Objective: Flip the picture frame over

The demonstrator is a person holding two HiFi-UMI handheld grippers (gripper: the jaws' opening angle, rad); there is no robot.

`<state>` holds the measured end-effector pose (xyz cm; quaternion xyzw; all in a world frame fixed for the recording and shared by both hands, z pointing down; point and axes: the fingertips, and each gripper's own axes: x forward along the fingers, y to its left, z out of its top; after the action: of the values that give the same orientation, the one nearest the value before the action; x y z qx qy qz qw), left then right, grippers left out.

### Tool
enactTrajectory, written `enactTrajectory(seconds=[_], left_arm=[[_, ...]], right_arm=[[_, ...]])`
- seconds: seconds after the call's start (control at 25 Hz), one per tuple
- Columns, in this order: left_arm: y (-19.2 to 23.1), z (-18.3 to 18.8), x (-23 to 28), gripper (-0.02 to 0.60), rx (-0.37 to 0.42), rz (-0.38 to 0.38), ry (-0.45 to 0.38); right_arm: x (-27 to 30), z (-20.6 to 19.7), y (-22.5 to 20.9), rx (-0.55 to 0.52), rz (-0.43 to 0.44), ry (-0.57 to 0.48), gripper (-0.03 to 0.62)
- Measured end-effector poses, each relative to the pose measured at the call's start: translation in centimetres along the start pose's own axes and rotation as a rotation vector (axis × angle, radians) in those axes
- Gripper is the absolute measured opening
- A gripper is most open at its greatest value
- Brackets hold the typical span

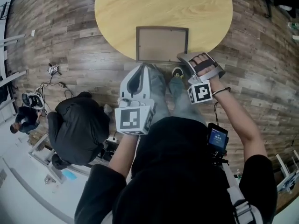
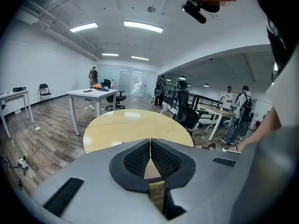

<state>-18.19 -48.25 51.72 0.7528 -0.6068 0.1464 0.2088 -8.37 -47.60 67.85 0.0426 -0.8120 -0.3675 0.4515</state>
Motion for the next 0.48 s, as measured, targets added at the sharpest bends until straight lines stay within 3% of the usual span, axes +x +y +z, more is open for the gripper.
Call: enactTrajectory(seconds=[0.28,0.48], left_arm=[[-0.4,-1.1,-0.4,0.026,-0.007,-0.008,0.016],[0.1,-1.0,-1.0,0.026,-0.022,0.009,0.019]], right_arm=[[-1.7,1.4,1.0,0.038,0.008,-0.025,0.166],[-3.8,3.7,-2.4,0.148,-0.027,-0.106,0.114]])
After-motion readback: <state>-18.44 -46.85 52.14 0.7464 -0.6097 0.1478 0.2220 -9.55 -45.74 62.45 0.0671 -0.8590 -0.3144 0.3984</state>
